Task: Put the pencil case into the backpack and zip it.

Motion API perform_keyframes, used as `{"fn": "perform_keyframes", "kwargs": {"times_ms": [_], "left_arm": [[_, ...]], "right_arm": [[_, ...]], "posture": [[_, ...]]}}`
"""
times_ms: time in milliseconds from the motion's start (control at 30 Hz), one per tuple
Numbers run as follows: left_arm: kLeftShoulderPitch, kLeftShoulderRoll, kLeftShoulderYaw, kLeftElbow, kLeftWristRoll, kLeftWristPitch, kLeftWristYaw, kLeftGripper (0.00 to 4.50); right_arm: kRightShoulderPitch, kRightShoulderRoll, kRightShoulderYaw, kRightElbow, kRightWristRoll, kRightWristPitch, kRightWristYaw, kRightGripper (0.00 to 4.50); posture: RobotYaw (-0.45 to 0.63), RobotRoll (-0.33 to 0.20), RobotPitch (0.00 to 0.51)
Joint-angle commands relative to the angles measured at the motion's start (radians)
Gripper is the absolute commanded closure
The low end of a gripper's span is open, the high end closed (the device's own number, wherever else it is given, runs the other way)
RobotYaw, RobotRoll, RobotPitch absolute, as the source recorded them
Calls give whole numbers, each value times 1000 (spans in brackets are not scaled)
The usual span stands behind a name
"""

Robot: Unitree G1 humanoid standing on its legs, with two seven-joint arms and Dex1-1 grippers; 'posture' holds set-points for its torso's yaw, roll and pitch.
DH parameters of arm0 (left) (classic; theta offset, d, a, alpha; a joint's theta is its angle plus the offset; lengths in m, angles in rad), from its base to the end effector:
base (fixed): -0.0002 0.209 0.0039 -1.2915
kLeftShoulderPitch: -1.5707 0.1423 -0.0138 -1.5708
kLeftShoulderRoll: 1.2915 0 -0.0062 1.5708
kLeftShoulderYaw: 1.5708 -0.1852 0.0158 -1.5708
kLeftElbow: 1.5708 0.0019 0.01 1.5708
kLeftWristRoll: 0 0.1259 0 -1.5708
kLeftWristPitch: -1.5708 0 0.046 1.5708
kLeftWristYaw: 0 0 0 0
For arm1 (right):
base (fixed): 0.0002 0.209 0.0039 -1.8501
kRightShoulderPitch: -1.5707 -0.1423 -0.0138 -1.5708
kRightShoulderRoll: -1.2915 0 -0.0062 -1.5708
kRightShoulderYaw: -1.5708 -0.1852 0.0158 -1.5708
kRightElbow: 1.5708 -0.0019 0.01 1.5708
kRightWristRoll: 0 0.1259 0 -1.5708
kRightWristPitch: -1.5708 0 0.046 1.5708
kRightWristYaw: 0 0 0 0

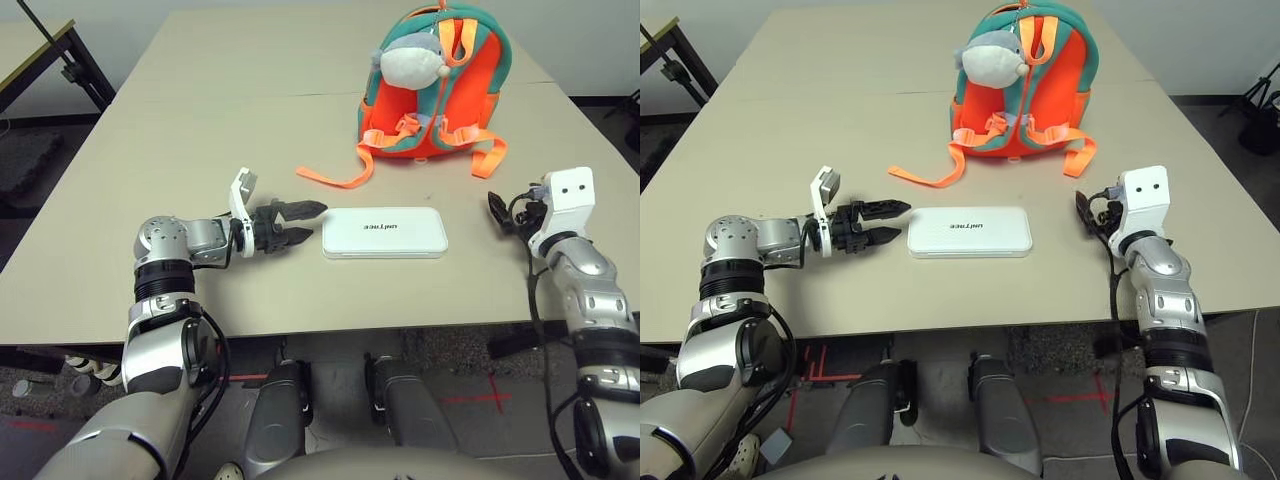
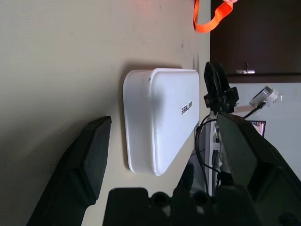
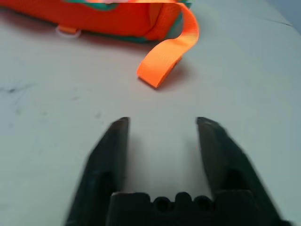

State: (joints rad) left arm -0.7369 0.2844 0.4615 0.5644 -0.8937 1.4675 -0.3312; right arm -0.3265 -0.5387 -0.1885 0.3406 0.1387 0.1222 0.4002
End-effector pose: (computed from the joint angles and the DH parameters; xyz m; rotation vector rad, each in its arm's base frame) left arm 0.2876 0.2015 0.1111 -1.0069 0.8685 -0.7256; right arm 0.2449 -0.2878 0.0994 -0.2887 0.1153 0.1233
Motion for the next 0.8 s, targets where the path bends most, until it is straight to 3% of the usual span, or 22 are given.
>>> {"fn": "perform_keyframes", "kwargs": {"times_ms": [33,200,567,800], "left_arm": [[12,-10,-7,14,36,-4,7,0],[20,-16,-6,4,44,1,6,0],[16,-30,1,-4,52,11,9,0],[12,-38,10,-8,59,11,12,0]], "right_arm": [[19,-33,50,-70,-20,53,65,2784],[33,-74,122,-180,-21,143,163,4473],[52,-146,261,-338,-45,277,323,4473],[65,-177,286,-375,-58,305,376,4473]], "posture": [[-123,0,140],[-120,0,143],[-120,0,143],[-120,0,145]]}}
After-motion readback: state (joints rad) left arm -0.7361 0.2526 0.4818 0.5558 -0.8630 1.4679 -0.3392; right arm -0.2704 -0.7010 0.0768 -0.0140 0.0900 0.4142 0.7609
